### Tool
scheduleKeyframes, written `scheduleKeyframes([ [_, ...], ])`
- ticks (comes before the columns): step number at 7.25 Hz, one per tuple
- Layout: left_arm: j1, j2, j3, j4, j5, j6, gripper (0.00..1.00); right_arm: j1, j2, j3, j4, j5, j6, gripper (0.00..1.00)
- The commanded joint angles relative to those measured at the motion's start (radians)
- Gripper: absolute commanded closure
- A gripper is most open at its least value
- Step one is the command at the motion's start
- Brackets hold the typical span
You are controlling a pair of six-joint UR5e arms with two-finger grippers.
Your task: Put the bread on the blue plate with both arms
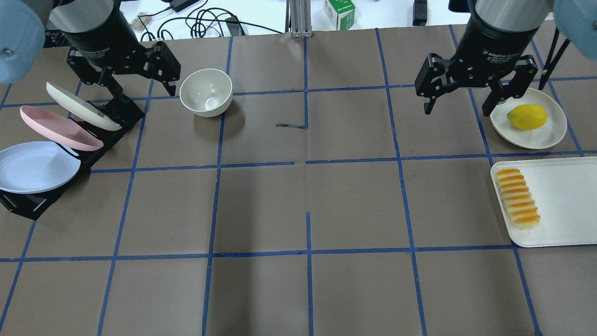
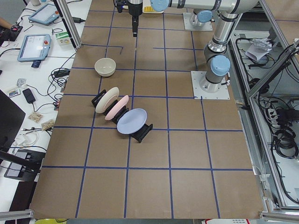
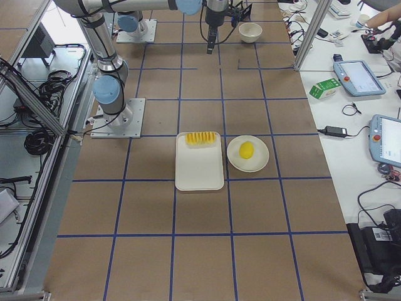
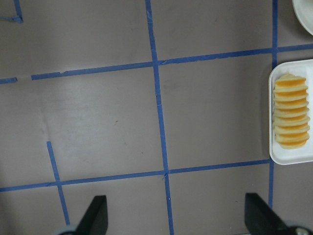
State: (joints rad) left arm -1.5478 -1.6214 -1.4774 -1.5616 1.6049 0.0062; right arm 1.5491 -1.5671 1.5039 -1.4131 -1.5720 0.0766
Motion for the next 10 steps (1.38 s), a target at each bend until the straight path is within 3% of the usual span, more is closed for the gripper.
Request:
scheduleKeyframes([
  [1,0.000,0.000,0.002,0.000,-0.003,-0.002,0.00,0.000,-0.001,-0.001,-0.001,0.000,0.000,0.00],
  [3,0.074,0.017,-0.004,-0.011,0.036,-0.008,0.00,0.000,0.004,0.010,-0.023,-0.014,0.002,0.00],
  [5,0.353,-0.004,-0.015,0.003,0.081,-0.012,0.00,-0.033,0.034,0.031,-0.035,-0.022,-0.061,0.00],
  [7,0.559,-0.062,-0.037,0.017,0.102,0.003,0.00,-0.195,0.064,0.079,-0.055,-0.020,-0.159,0.00],
  [8,0.634,-0.115,-0.044,0.072,0.101,0.077,0.00,-0.252,0.073,0.143,-0.151,-0.035,-0.246,0.00],
  [10,0.682,-0.234,-0.047,0.370,0.104,0.185,0.00,-0.329,0.075,0.357,-0.464,-0.074,-0.421,0.00],
])
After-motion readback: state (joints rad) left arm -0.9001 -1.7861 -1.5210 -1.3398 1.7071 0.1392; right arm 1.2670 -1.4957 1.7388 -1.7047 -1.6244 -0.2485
